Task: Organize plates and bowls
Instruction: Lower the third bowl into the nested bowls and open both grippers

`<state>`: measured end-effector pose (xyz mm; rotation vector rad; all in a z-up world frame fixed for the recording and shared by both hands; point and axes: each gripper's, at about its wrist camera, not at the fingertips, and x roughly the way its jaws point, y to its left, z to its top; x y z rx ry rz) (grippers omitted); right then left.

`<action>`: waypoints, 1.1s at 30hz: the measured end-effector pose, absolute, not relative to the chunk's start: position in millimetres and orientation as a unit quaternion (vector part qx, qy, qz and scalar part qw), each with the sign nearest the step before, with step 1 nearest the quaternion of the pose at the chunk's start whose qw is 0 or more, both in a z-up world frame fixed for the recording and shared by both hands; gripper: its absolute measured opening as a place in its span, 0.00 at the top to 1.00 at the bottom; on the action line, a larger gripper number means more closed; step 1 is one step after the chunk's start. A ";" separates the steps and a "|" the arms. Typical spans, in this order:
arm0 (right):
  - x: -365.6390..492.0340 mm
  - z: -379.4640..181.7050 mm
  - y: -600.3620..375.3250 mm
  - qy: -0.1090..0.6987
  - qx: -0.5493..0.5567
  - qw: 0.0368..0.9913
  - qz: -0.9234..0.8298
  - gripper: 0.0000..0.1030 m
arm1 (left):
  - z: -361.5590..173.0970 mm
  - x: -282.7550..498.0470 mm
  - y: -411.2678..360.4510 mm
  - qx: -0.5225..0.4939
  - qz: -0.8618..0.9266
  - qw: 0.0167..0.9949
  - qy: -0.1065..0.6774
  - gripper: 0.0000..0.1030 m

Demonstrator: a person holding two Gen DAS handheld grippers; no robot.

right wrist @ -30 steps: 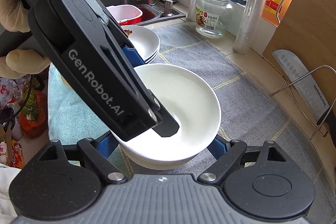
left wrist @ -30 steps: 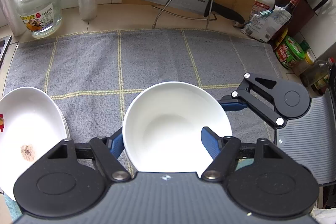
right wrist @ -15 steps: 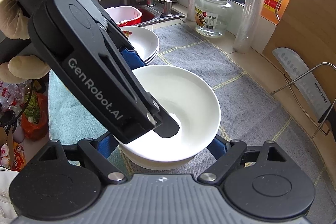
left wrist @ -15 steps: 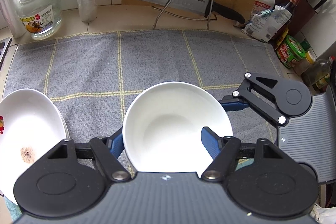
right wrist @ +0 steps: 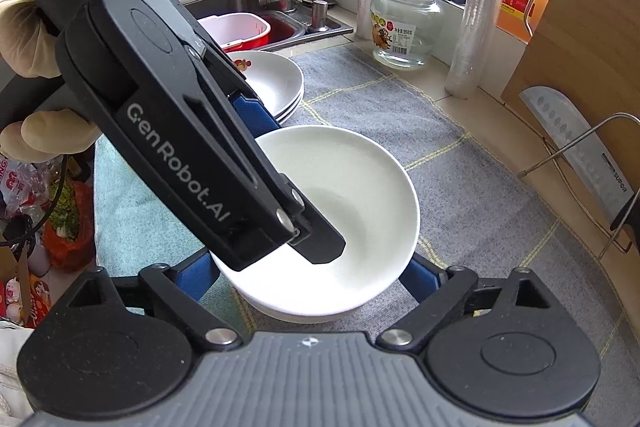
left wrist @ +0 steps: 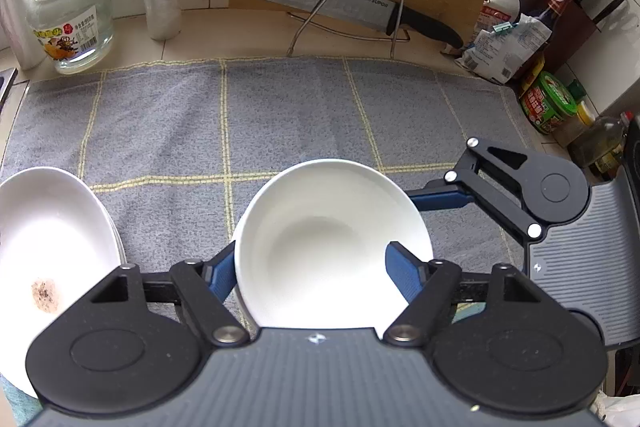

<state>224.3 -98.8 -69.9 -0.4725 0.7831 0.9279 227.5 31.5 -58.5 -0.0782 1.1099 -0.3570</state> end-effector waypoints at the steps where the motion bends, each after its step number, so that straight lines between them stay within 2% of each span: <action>1: 223.1 -68.3 -98.9 0.359 -0.221 0.797 0.432 0.00 | -57.7 226.8 31.9 -0.037 -0.168 0.836 0.521 0.24; 8: 223.0 -64.7 -99.0 0.352 -0.220 0.800 0.434 0.00 | -43.8 216.1 34.4 -0.010 -0.152 0.865 0.478 0.17; 16: 215.1 -63.0 -109.7 0.333 -0.220 0.812 0.427 0.00 | -31.7 175.9 50.3 0.014 -0.160 0.921 0.355 0.04; 18: 212.7 -64.7 -114.5 0.330 -0.223 0.815 0.421 0.00 | -34.6 165.0 57.0 0.021 -0.170 0.925 0.339 0.04; 33: 201.0 -115.6 -125.1 0.384 -0.226 0.819 0.361 0.00 | -105.1 150.8 55.8 0.042 -0.199 0.878 0.434 0.03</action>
